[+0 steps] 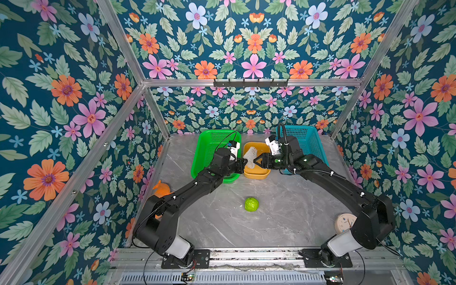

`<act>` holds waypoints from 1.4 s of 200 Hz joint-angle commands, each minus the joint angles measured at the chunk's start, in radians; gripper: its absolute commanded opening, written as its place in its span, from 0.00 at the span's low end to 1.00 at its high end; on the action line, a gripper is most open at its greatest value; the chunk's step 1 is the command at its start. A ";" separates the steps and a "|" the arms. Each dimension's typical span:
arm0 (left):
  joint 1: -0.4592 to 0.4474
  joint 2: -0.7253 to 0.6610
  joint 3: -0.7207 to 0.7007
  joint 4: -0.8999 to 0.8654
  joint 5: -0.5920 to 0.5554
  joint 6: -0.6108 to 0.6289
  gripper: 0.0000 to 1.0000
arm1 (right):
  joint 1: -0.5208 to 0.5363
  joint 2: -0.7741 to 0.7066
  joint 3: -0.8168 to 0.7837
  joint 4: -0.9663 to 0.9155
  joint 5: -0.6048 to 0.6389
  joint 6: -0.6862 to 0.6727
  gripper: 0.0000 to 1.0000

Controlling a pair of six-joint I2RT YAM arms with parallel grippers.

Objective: Sleeve custard apples in foam nets
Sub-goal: Open the foam net.

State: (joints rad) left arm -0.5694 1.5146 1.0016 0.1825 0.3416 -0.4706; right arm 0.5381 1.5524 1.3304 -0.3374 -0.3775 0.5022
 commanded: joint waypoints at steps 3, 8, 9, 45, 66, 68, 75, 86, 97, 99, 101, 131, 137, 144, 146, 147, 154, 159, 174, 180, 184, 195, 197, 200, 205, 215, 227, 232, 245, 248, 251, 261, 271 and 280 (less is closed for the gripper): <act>0.000 0.009 0.015 -0.005 0.058 -0.036 0.00 | 0.024 0.026 0.025 -0.037 0.051 -0.084 0.55; 0.000 0.011 0.015 -0.005 0.066 -0.040 0.00 | 0.026 0.034 0.032 -0.043 0.053 -0.092 0.55; 0.000 0.011 0.016 -0.005 0.068 -0.041 0.00 | 0.026 0.036 0.034 -0.045 0.054 -0.093 0.55; 0.000 0.015 0.011 -0.007 0.077 -0.052 0.00 | 0.050 0.075 0.063 -0.063 0.059 -0.122 0.55; 0.000 0.024 0.009 -0.012 0.078 -0.057 0.00 | 0.074 0.085 0.085 -0.084 0.110 -0.144 0.56; 0.000 0.026 0.010 -0.011 0.080 -0.058 0.00 | 0.076 0.086 0.087 -0.088 0.120 -0.146 0.56; 0.000 0.030 0.011 -0.011 0.085 -0.061 0.00 | 0.083 0.092 0.096 -0.101 0.151 -0.157 0.56; -0.001 0.033 0.014 -0.011 0.095 -0.065 0.00 | 0.088 0.098 0.110 -0.126 0.193 -0.170 0.56; -0.002 0.036 0.015 -0.011 0.101 -0.067 0.00 | 0.091 0.134 0.127 -0.150 0.232 -0.175 0.57; -0.003 0.036 0.015 -0.011 0.101 -0.068 0.00 | 0.091 0.137 0.130 -0.154 0.239 -0.175 0.57; -0.003 0.036 0.015 -0.012 0.101 -0.067 0.00 | 0.090 0.139 0.131 -0.157 0.247 -0.175 0.56; -0.004 0.024 0.016 -0.034 0.090 -0.053 0.00 | 0.091 0.163 0.163 -0.202 0.359 -0.182 0.51; -0.004 0.021 0.015 -0.038 0.087 -0.052 0.00 | 0.092 0.165 0.166 -0.208 0.374 -0.182 0.47; -0.005 0.018 0.014 -0.041 0.084 -0.050 0.00 | 0.092 0.164 0.166 -0.209 0.385 -0.181 0.43; -0.005 0.018 0.014 -0.041 0.083 -0.050 0.00 | 0.091 0.162 0.165 -0.208 0.388 -0.180 0.41; -0.004 0.018 0.014 -0.041 0.082 -0.050 0.00 | 0.091 0.162 0.164 -0.207 0.389 -0.180 0.40; -0.005 0.016 0.012 -0.045 0.079 -0.048 0.00 | 0.092 0.158 0.160 -0.203 0.390 -0.177 0.33; -0.004 0.015 0.012 -0.048 0.076 -0.046 0.00 | 0.091 0.155 0.158 -0.202 0.392 -0.175 0.29; -0.005 0.017 0.014 -0.063 0.059 -0.035 0.00 | 0.091 0.140 0.153 -0.200 0.393 -0.171 0.18; -0.004 0.019 0.014 -0.070 0.049 -0.032 0.00 | 0.092 0.136 0.152 -0.201 0.393 -0.171 0.14; -0.004 0.020 0.014 -0.077 0.041 -0.028 0.00 | 0.091 0.132 0.152 -0.204 0.392 -0.169 0.12; -0.005 0.024 0.018 -0.100 0.007 -0.012 0.00 | 0.091 0.123 0.148 -0.209 0.391 -0.168 0.05; -0.004 0.025 0.018 -0.104 0.002 -0.009 0.00 | 0.092 0.123 0.148 -0.211 0.391 -0.166 0.05; -0.004 0.025 0.019 -0.112 -0.008 -0.005 0.00 | 0.091 0.121 0.147 -0.215 0.391 -0.166 0.03; -0.006 0.025 0.020 -0.122 -0.028 0.005 0.00 | 0.092 0.118 0.145 -0.218 0.391 -0.164 0.02; -0.004 0.024 0.024 -0.148 -0.073 0.022 0.00 | 0.090 0.117 0.139 -0.227 0.400 -0.165 0.01; -0.004 0.019 0.026 -0.172 -0.113 0.043 0.00 | 0.091 0.118 0.134 -0.241 0.417 -0.165 0.00; -0.004 0.016 0.026 -0.178 -0.122 0.049 0.00 | 0.091 0.118 0.132 -0.248 0.422 -0.165 0.00; -0.004 0.009 0.026 -0.185 -0.137 0.059 0.00 | 0.090 0.122 0.127 -0.255 0.435 -0.160 0.00; -0.004 0.007 0.026 -0.187 -0.138 0.061 0.00 | 0.091 0.123 0.127 -0.255 0.436 -0.159 0.00; -0.004 0.006 0.025 -0.187 -0.139 0.063 0.00 | 0.091 0.124 0.126 -0.256 0.436 -0.158 0.00; -0.004 0.002 0.025 -0.189 -0.141 0.062 0.00 | 0.090 0.126 0.125 -0.254 0.433 -0.155 0.00; -0.004 0.000 0.022 -0.188 -0.145 0.063 0.00 | 0.091 0.132 0.129 -0.252 0.426 -0.152 0.00; -0.004 -0.003 0.018 -0.190 -0.153 0.064 0.00 | 0.090 0.136 0.134 -0.250 0.420 -0.150 0.00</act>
State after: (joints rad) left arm -0.5751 1.5204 1.0214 0.0101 0.2352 -0.4343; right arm 0.6281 1.6794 1.4574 -0.5758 0.0319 0.3386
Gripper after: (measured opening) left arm 0.070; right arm 0.051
